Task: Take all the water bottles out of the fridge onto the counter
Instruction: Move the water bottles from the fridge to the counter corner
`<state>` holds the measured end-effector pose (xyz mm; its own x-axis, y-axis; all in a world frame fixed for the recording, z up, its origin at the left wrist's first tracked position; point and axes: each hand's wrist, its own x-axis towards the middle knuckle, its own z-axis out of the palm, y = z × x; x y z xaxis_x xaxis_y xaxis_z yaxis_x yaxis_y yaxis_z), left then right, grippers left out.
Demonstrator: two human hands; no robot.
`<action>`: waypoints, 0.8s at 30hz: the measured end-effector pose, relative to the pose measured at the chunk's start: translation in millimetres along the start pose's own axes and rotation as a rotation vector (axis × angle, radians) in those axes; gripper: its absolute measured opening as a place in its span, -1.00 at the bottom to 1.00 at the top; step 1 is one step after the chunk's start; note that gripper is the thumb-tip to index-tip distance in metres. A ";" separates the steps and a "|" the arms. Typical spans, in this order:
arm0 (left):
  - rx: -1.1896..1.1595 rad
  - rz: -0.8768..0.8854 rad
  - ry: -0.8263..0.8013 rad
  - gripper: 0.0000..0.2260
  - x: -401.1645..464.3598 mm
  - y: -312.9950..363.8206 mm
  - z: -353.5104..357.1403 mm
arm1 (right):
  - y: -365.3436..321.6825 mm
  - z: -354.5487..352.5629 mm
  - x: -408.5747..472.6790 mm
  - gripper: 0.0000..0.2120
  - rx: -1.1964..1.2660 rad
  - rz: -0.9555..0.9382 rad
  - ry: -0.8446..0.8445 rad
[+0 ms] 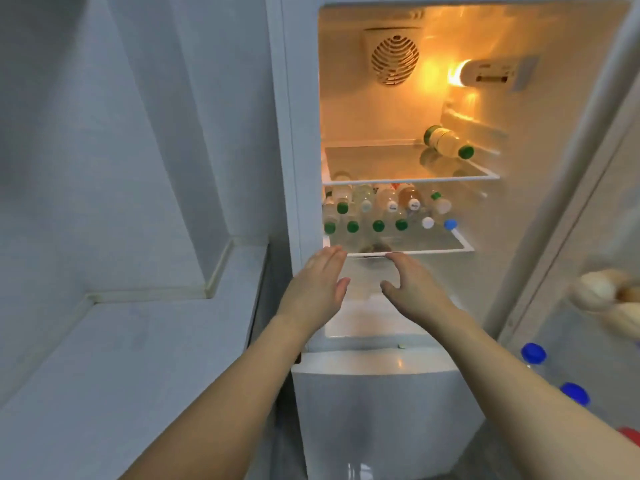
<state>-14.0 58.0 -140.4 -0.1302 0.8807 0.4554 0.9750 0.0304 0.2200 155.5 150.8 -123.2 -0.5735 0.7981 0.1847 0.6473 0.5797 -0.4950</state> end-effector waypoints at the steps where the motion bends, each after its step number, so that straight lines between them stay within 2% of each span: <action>1: -0.008 0.012 0.009 -0.53 13.9 4.7 4.7 | 6.9 -9.0 10.4 -0.52 0.017 0.003 0.036; 5: -0.050 0.019 0.043 -0.55 66.7 21.3 21.9 | 32.2 -45.2 59.0 -0.54 0.081 0.034 0.175; 8: -0.141 -0.056 0.041 -0.56 106.2 35.8 36.8 | 54.8 -73.3 102.0 -0.55 0.185 0.026 0.333; 11: -0.235 -0.124 0.030 -0.62 136.9 46.7 53.6 | 74.7 -97.4 144.9 -0.54 0.202 0.096 0.482; 14: -0.273 -0.193 -0.002 -0.67 159.7 51.1 68.1 | 91.2 -109.8 185.3 -0.46 0.208 0.149 0.556; 19: -0.362 -0.377 -0.095 -0.58 193.0 50.3 91.8 | 118.5 -114.0 241.7 -0.42 0.029 0.269 0.561; 24: -0.522 -0.509 -0.149 -0.57 214.2 43.7 112.6 | 143.7 -122.5 288.2 -0.28 -0.107 0.385 0.351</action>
<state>21.0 301.2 -130.4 -0.4811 0.8735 0.0744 0.5835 0.2557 0.7708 144.8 484.2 -37.1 -0.0937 0.9528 0.2887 0.8360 0.2327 -0.4969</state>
